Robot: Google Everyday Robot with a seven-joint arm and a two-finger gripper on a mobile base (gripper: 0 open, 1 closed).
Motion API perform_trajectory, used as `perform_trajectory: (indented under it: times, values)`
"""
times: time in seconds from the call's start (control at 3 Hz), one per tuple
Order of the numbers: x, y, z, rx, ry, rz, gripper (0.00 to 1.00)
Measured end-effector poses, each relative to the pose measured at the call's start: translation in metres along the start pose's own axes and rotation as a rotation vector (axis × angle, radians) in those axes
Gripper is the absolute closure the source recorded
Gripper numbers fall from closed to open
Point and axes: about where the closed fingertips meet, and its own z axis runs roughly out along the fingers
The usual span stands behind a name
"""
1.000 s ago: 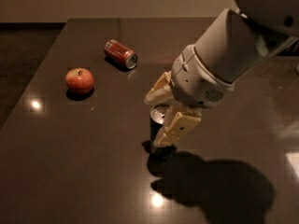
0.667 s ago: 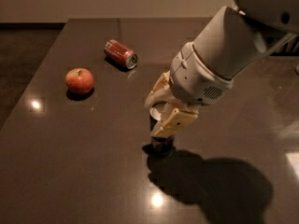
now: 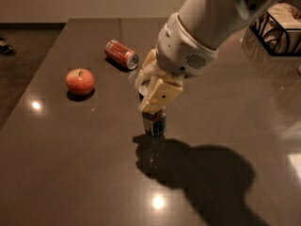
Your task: Move redbull can near apple
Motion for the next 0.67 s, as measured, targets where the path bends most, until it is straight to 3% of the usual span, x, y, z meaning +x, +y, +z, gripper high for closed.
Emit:
perform_trajectory:
  times: [0.67]
  values:
    - [-0.041,-0.06,0.003,0.047,-0.064,0.07,1.0]
